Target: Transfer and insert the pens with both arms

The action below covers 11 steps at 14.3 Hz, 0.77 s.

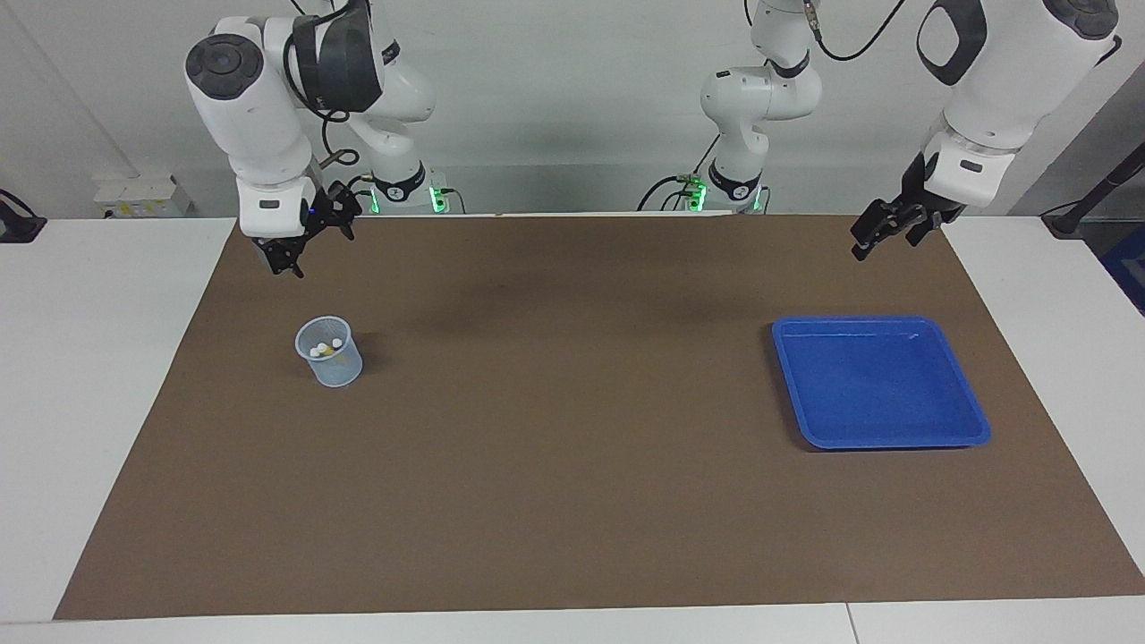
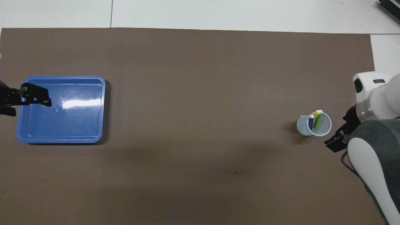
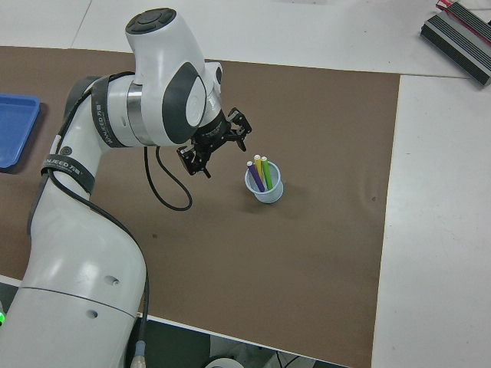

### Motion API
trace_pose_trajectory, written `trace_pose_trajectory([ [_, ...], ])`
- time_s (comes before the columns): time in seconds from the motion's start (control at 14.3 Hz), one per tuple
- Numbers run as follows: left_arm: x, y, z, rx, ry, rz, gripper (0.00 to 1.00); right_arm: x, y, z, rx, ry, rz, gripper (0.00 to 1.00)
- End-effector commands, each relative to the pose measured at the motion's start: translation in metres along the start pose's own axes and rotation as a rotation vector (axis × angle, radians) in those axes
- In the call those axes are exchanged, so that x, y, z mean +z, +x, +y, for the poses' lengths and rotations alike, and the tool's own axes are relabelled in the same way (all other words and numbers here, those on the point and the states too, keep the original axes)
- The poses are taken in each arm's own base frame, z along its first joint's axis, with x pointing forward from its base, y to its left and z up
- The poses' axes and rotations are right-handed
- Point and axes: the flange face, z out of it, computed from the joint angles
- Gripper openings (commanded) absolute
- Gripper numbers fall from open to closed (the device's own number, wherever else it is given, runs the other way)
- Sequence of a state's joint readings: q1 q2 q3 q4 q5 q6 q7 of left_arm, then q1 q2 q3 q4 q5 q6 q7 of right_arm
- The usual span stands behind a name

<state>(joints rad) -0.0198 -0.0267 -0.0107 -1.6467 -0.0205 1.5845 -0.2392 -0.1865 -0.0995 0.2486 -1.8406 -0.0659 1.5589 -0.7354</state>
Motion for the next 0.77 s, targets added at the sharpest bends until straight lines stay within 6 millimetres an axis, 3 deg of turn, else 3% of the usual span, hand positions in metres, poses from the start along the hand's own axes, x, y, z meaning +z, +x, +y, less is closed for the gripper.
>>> trace_pose_trajectory([
  [0.0, -0.005, -0.001, -0.007, -0.001, 0.007, 0.026, 1.0, -0.033, -0.01, -0.002, 0.041, 0.011, 0.012, 1.0],
  [0.14, -0.006, 0.002, -0.02, 0.103, 0.009, 0.023, 1.0, -0.043, -0.006, -0.003, 0.061, 0.019, 0.01, 1.0],
  [0.35, -0.006, 0.004, -0.024, 0.189, 0.009, 0.024, 1.0, -0.025, 0.0, -0.024, 0.187, 0.01, -0.004, 1.0],
  [0.49, -0.006, 0.005, -0.023, 0.188, 0.009, 0.033, 1.0, -0.025, -0.006, -0.012, 0.218, 0.022, 0.012, 1.0],
  [0.7, -0.004, 0.006, -0.021, 0.191, 0.01, 0.041, 1.0, -0.022, 0.003, -0.017, 0.221, 0.012, 0.046, 1.0],
])
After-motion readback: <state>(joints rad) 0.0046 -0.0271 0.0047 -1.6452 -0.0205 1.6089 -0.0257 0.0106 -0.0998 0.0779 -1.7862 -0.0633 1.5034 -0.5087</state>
